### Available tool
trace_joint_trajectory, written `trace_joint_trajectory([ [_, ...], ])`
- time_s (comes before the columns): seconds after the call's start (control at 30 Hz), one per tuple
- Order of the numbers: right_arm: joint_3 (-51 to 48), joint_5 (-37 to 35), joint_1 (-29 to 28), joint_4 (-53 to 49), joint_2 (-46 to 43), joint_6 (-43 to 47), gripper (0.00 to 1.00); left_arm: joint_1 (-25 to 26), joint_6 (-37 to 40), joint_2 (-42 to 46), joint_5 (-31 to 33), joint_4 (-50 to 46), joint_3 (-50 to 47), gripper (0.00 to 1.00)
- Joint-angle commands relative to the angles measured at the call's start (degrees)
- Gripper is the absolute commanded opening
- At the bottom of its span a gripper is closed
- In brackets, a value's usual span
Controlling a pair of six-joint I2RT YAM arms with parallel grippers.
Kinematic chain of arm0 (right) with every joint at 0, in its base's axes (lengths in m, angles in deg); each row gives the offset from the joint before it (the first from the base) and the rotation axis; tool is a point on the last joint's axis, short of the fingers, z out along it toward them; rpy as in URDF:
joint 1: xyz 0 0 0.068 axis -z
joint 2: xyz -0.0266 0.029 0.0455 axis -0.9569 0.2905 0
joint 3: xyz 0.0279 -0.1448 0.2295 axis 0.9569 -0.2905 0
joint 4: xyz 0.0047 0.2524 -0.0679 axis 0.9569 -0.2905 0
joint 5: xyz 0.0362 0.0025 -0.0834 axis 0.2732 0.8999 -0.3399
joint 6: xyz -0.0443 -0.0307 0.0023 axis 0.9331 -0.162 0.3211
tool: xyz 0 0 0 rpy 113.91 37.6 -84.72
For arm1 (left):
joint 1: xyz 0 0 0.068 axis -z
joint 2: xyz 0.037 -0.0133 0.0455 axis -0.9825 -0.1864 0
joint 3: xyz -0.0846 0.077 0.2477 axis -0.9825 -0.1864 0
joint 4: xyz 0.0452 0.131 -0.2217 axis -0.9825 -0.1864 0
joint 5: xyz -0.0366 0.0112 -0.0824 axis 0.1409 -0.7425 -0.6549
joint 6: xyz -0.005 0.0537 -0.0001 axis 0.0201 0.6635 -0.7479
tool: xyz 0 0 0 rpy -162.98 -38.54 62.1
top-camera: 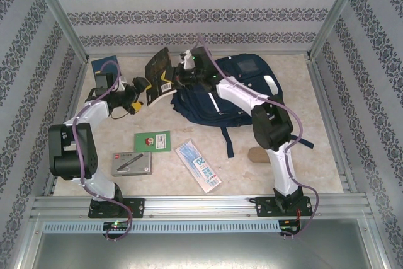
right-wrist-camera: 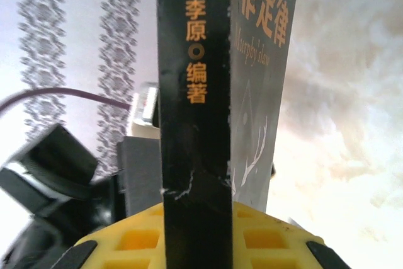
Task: Pack the student bag
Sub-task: Pick up the book from the middle-left of the table.
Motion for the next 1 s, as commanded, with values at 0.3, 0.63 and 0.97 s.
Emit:
trace_joint_trajectory([
  [0.3,0.2,6.6,0.4,18.7,-5.7,-11.7,0.0,2.9,-30.9,-3.9,-6.4,41.9,-2.5,0.98],
  [0.63,-2.7,6.3,0.5,22.5,-4.8,-13.8,0.0,3.9,-45.2,-5.8,-6.3,61.9,-3.1,0.75],
  [0.97,-7.1,5.4,1.8,16.4,-5.5,-7.2,0.19,3.8,-34.3,1.9,-6.0,43.8,-2.0,0.1],
])
